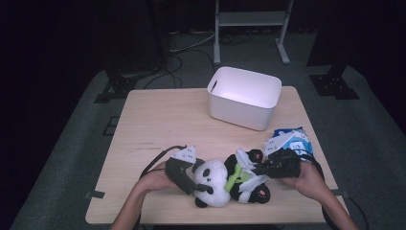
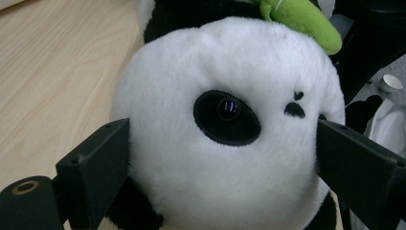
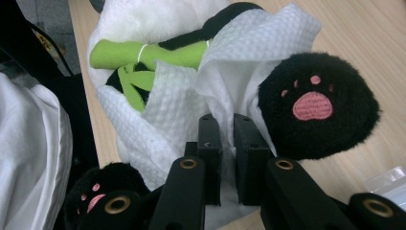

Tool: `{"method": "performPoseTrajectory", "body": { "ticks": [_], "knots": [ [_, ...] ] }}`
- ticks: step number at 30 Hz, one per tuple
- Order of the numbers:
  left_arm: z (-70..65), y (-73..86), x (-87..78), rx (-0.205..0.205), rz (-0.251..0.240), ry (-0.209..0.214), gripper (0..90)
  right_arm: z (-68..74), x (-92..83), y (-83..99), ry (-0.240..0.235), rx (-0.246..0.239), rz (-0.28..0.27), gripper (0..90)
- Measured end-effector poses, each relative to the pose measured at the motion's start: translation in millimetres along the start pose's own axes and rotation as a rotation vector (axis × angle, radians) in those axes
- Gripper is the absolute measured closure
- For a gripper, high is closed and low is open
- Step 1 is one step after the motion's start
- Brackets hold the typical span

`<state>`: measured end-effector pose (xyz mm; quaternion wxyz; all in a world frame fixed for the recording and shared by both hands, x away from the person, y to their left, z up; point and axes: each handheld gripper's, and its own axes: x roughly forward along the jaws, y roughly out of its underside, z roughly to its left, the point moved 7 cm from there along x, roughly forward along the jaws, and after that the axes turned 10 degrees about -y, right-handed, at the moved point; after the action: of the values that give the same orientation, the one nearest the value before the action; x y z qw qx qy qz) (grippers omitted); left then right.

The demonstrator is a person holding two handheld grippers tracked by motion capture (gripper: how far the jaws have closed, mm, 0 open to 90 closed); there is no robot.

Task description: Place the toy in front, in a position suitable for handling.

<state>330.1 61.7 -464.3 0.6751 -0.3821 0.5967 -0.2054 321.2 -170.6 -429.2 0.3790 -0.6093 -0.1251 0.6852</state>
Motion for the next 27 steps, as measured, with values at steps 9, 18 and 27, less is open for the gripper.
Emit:
{"method": "performPoseTrajectory", "body": {
  "ticks": [9, 18, 27],
  "knots": [
    [0.9, -4.4, -8.1, 0.010, 0.008, -0.027, 7.6, -4.9, 9.2, -1.2, -0.024, 0.015, -0.040, 82.2],
    [2.3, -6.1, -16.4, 0.007, 0.004, -0.042, 7.5, -2.6, 28.8, -23.6, -0.044, -0.019, -0.035, 82.1],
    [4.3, -3.0, -14.5, 0.004, 0.009, -0.037, 7.5, -2.6, 35.0, -42.5, -0.027, -0.059, -0.009, 82.1]
  ]
}}
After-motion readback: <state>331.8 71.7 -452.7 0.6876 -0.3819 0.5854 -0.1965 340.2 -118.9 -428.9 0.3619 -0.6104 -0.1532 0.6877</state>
